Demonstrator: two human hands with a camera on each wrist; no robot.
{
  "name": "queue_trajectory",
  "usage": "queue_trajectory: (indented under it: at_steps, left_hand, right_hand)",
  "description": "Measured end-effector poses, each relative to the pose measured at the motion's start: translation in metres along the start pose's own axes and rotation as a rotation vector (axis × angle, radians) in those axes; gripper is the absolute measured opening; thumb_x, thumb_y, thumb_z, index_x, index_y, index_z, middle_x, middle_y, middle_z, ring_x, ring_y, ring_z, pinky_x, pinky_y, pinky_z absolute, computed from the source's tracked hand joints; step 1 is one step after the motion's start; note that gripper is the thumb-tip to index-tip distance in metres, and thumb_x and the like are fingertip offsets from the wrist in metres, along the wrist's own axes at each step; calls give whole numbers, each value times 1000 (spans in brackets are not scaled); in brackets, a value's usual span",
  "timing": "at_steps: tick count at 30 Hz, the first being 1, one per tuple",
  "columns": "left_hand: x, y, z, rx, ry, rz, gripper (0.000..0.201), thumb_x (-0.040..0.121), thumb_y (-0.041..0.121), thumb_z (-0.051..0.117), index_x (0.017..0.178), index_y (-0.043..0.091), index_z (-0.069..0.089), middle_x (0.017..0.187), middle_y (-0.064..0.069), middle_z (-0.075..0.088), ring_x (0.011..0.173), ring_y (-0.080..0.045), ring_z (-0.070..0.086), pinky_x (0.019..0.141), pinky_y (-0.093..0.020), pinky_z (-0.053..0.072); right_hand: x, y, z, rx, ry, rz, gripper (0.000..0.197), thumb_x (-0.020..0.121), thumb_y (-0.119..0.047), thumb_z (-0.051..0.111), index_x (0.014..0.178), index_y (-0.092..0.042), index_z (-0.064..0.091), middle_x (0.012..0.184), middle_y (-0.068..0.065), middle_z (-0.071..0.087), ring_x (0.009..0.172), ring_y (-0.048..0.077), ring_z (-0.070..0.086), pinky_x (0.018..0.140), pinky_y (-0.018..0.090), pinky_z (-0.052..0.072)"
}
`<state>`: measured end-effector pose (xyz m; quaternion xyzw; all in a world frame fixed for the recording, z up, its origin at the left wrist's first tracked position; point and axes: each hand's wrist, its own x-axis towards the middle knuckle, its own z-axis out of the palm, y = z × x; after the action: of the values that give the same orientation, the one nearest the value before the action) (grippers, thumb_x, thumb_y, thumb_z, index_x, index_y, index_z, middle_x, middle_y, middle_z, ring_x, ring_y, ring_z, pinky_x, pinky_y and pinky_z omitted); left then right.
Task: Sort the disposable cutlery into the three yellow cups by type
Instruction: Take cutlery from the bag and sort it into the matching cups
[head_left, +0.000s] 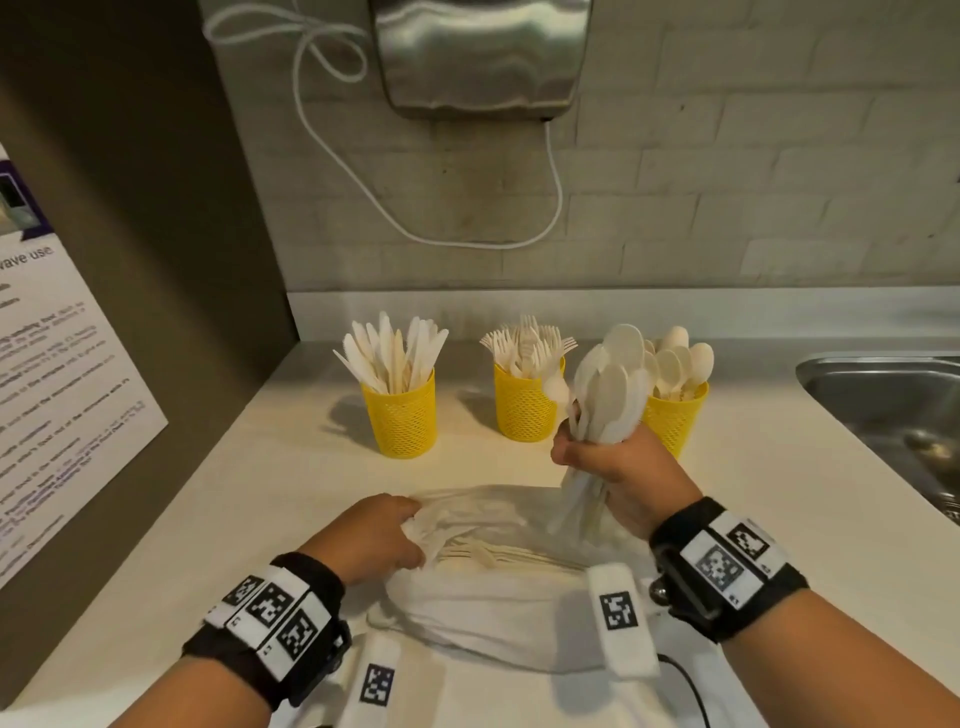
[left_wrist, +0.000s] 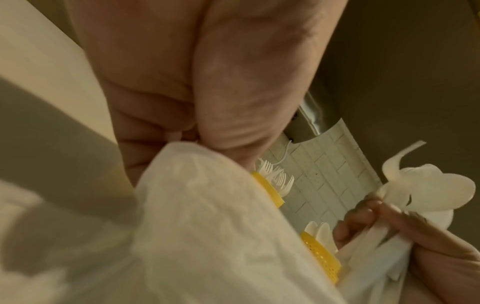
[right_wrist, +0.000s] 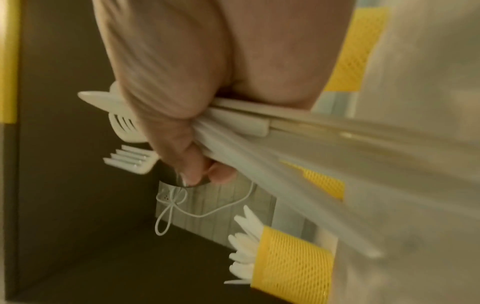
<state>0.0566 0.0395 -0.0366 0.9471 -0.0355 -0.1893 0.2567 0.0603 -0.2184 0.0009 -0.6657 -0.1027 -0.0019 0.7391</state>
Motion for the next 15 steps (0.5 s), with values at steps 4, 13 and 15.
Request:
queue_trajectory:
  at_steps: [4, 13, 15]
  left_hand:
    - [1, 2, 2, -18, 31, -14, 74, 75, 17, 71, 141, 12, 39, 144, -3, 45, 129, -18, 45, 101, -21, 34]
    - [-17, 15, -17, -72, 321, 57, 53, 80, 24, 67, 130, 23, 50, 133, -3, 41, 119, -20, 48, 101, -28, 38]
    - [-24, 40, -27, -185, 421, 152, 47, 83, 24, 65, 128, 26, 50, 121, 1, 49, 105, -16, 54, 86, -27, 43]
  right_hand:
    - [-7, 26, 14, 2, -3, 40, 16, 61, -3, 71, 67, -13, 60, 66, 3, 59, 70, 17, 57, 68, 27, 47]
    - [-8, 33, 16, 40, 8, 248, 20, 68, 4, 64, 85, -3, 55, 64, 9, 52, 62, 24, 53, 66, 35, 50]
    - [-1, 19, 17, 164, 13, 241, 19, 81, 10, 56, 94, -3, 53, 66, 11, 51, 56, 23, 54, 60, 36, 51]
